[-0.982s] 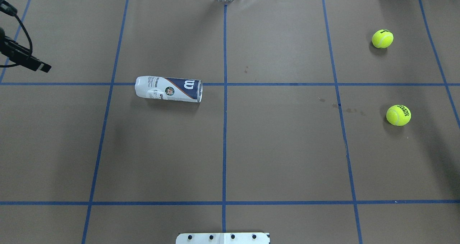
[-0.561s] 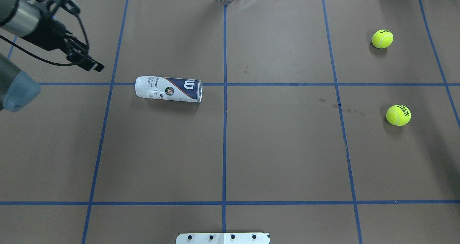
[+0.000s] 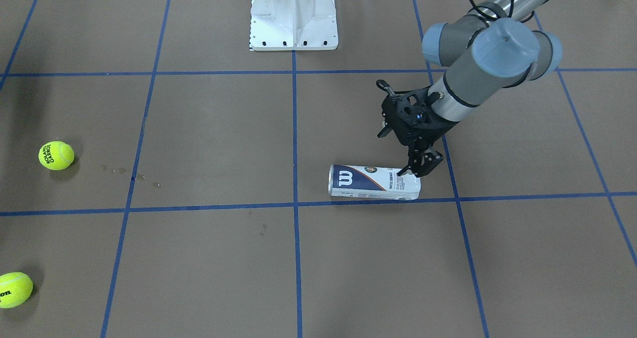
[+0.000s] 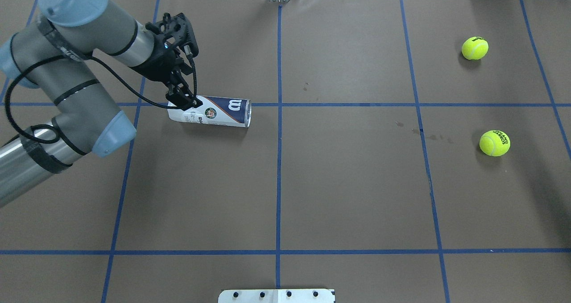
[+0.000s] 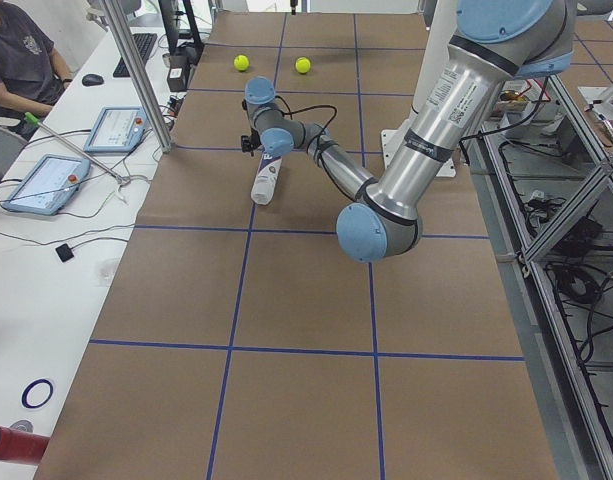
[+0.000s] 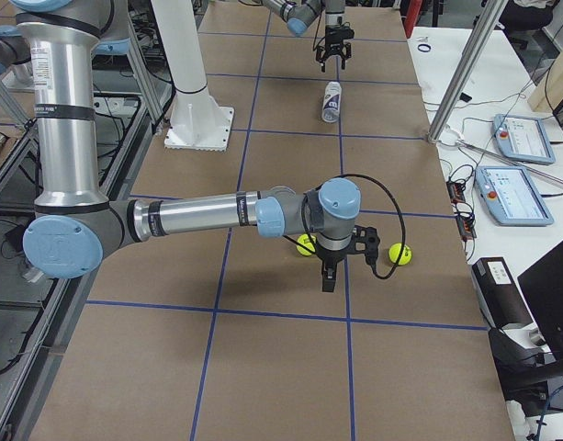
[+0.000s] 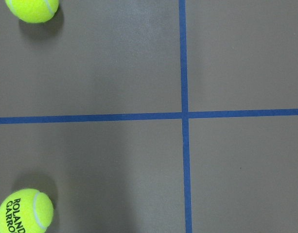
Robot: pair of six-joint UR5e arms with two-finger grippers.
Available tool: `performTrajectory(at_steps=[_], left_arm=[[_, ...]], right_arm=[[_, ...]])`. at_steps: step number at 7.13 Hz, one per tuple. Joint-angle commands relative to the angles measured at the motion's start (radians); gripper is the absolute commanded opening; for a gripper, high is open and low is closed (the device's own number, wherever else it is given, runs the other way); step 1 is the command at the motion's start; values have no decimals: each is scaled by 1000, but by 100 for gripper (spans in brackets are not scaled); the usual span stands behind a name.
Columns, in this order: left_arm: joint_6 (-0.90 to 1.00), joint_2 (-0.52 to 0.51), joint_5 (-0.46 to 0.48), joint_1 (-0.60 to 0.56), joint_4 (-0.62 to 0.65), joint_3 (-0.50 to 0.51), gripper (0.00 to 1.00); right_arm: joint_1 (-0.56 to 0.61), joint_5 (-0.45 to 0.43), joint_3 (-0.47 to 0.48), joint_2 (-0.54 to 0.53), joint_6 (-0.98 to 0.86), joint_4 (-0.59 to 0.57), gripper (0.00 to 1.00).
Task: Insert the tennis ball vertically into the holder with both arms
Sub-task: 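Close the left gripper around the white can's body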
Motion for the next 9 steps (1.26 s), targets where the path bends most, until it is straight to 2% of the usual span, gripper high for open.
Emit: performTrajectory(at_steps=[1,2,5,7,9], left_arm=[[116,-118,91,62,2,125,99],[148,-133,138,85,-4,156,99],[208,-159,141,122,-3,194,99],[217,-206,146,135,2,265,99],[220,-213,173,148,2,283,99]], right_arm=[[0,4,1,1,18,2,100],[0,6,1,1,18,0,100],[0,44,0,-2,39,-3,100],[0,44,-8,-8,41,-1,100],[0,44,-11,-8,41,-3,100]])
